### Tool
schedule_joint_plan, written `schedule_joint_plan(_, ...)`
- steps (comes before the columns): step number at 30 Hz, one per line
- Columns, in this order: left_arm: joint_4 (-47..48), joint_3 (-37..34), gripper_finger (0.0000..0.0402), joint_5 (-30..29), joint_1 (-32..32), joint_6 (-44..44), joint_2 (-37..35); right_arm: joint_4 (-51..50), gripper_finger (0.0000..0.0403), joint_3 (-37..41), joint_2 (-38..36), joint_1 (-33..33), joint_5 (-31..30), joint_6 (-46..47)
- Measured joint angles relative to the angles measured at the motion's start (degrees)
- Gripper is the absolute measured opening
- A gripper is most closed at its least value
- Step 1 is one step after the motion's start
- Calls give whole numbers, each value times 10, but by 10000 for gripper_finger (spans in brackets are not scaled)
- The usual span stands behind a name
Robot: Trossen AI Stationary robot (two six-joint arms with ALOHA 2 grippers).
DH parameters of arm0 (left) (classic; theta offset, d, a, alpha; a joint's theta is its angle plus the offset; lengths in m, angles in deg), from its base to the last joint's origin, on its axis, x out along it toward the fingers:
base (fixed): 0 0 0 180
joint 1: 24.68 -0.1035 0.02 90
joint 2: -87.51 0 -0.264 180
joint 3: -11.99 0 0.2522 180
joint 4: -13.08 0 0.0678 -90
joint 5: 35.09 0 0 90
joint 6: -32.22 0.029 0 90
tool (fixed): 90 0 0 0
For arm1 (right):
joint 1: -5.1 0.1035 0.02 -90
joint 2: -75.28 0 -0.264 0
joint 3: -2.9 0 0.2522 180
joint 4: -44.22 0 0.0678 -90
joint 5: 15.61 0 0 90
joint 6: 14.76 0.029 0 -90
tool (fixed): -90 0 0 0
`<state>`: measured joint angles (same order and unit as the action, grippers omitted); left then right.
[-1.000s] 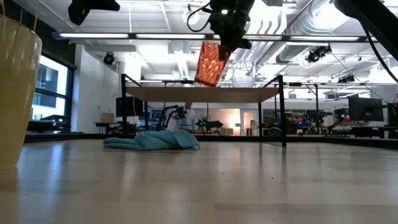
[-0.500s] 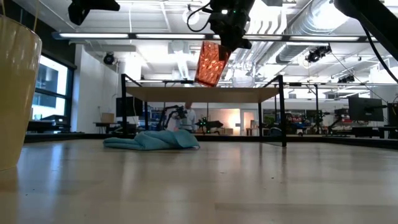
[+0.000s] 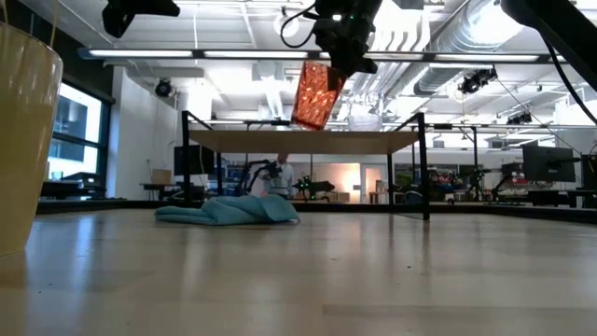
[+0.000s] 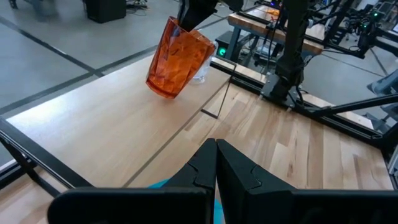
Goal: Stack small to large cups/mugs on shelf
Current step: Put the red cup on the shelf
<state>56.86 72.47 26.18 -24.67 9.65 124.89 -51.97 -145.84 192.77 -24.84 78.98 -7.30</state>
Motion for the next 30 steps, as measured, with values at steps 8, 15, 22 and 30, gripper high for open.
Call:
schedule_joint_plan(8,-1,0,1,7,0,0,0,0,1,0,0,-1,0,0)
schedule_joint_plan(15,-1,0,1,7,0,-2,0,-13,1,0,0,-1,-1,1)
schedule_joint_plan(22,-2,0,1,7,0,-2,0,-15,1,0,0,-1,-3,1)
schedule_joint_plan(30,-2,0,1,11,0,-3,0,-14,1,0,0,-1,-3,0)
